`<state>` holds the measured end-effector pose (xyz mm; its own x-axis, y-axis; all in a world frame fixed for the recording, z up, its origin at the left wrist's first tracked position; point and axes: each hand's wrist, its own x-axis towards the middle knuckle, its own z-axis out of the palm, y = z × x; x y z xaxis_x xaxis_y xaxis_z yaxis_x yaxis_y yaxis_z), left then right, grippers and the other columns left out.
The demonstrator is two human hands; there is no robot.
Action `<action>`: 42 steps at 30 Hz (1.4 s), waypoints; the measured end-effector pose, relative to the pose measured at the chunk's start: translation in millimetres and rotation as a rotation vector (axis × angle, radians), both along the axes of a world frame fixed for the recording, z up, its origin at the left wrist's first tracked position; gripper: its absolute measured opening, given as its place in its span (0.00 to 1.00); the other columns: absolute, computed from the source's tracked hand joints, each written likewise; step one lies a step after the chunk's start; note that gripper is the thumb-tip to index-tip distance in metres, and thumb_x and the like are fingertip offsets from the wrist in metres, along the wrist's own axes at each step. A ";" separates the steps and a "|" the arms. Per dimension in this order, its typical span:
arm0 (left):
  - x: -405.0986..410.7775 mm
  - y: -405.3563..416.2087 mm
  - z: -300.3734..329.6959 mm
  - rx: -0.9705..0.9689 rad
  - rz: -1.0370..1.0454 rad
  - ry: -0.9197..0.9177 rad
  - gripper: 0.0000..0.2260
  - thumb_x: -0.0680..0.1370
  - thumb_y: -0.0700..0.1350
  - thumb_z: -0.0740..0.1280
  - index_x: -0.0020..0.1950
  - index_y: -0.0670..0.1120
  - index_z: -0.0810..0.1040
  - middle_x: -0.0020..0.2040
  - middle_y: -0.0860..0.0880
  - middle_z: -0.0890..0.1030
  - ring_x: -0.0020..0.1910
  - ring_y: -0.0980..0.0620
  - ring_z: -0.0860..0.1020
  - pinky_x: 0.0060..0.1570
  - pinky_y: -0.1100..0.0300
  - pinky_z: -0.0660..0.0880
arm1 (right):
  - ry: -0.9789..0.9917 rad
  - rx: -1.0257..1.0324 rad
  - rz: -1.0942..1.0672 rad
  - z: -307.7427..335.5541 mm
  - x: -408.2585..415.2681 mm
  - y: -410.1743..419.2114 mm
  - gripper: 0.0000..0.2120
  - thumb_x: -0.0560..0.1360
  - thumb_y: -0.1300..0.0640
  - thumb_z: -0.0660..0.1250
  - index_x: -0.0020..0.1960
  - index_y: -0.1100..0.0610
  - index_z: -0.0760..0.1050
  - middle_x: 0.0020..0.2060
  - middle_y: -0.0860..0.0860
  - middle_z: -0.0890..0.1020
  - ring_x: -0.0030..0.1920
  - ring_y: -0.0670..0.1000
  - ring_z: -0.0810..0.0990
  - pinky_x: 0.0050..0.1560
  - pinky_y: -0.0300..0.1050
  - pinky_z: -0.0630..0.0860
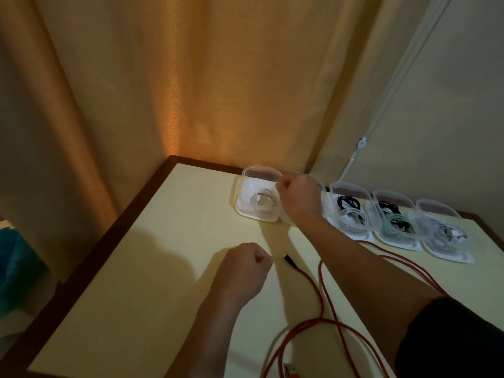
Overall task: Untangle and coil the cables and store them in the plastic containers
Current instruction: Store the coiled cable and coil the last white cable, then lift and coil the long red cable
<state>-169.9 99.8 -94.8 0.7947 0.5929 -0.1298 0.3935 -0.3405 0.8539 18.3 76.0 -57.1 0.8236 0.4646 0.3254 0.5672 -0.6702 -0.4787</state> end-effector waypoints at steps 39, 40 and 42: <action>-8.1 -96.4 94.7 -0.069 -0.172 -0.344 0.05 0.79 0.42 0.68 0.44 0.43 0.80 0.38 0.51 0.83 0.39 0.58 0.80 0.43 0.64 0.75 | 0.637 0.684 0.167 56.7 -131.5 -193.0 0.14 0.82 0.58 0.61 0.48 0.54 0.85 0.43 0.49 0.87 0.49 0.49 0.84 0.54 0.50 0.80; -10.7 -97.2 108.0 -0.038 -0.136 -0.286 0.09 0.80 0.47 0.66 0.45 0.44 0.81 0.40 0.50 0.84 0.41 0.57 0.82 0.45 0.62 0.77 | 0.633 0.722 0.161 65.3 -134.7 -197.9 0.14 0.82 0.59 0.60 0.47 0.55 0.84 0.43 0.50 0.87 0.48 0.49 0.84 0.53 0.49 0.80; -16.0 -101.2 137.7 -0.088 -0.065 -0.208 0.16 0.83 0.54 0.59 0.49 0.44 0.81 0.44 0.48 0.85 0.45 0.53 0.83 0.50 0.57 0.79 | 0.618 0.793 0.192 86.9 -141.8 -208.2 0.14 0.83 0.59 0.60 0.46 0.56 0.83 0.41 0.52 0.86 0.45 0.49 0.84 0.50 0.46 0.80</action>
